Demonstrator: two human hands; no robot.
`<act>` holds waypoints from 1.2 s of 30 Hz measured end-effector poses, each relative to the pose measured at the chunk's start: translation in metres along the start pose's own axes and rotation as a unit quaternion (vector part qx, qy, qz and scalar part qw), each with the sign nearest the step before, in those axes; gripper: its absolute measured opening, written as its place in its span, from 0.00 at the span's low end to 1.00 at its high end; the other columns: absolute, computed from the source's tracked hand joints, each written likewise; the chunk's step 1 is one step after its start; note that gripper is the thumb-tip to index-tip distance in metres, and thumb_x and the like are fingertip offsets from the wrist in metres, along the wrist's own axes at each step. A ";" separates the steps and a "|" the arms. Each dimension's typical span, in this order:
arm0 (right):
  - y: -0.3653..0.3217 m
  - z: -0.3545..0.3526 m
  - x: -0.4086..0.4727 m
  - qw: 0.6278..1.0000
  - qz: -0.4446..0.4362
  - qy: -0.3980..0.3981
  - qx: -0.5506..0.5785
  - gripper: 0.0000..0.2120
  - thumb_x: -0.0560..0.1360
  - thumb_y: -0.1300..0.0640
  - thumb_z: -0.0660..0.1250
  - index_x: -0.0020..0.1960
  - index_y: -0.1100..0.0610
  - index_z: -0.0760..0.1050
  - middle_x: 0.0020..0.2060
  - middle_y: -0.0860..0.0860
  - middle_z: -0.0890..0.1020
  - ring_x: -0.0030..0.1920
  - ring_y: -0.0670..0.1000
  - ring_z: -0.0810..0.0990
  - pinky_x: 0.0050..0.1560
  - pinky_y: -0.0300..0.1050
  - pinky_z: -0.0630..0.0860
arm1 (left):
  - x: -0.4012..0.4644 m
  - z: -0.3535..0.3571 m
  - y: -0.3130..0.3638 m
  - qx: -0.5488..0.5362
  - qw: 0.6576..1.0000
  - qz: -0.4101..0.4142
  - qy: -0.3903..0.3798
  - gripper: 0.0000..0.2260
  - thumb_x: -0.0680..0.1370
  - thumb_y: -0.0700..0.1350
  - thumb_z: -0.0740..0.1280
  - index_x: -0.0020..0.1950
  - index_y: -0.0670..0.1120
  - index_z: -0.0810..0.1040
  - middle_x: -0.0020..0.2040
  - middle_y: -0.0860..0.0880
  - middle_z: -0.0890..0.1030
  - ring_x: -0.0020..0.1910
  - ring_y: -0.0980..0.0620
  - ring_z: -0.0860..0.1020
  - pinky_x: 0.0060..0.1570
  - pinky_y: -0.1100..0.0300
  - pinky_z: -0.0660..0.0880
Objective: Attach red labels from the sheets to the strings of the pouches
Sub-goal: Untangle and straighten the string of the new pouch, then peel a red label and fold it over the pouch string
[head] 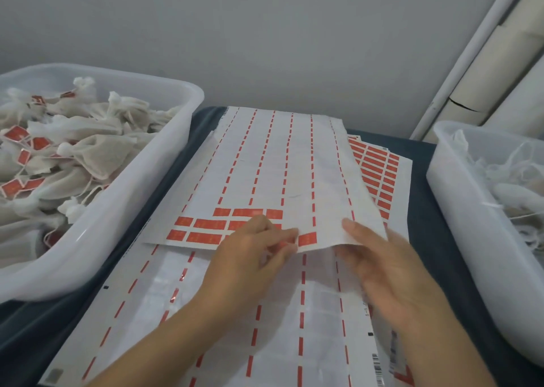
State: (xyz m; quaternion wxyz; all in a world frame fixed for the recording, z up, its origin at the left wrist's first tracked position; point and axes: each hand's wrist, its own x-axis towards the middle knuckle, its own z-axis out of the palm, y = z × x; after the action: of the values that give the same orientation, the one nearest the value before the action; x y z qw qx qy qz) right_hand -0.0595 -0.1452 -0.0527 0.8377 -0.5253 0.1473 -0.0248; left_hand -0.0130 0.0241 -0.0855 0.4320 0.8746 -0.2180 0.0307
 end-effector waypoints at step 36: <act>0.029 0.023 -0.008 0.994 -0.092 -0.007 -0.057 0.26 0.54 0.53 0.75 0.51 0.41 0.79 0.50 0.48 0.84 0.52 0.53 0.82 0.54 0.56 0.78 | -0.001 -0.006 0.010 -0.115 0.983 0.090 0.108 0.10 0.70 0.50 0.66 0.51 0.54 0.79 0.41 0.65 0.75 0.46 0.64 0.74 0.40 0.76 0.71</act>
State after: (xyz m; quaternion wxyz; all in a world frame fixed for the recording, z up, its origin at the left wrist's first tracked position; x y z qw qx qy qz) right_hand -0.0635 -0.1105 -0.0671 0.8018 -0.5834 0.0933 -0.0893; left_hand -0.0177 0.0240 -0.0744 0.5458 0.7876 -0.2502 0.1385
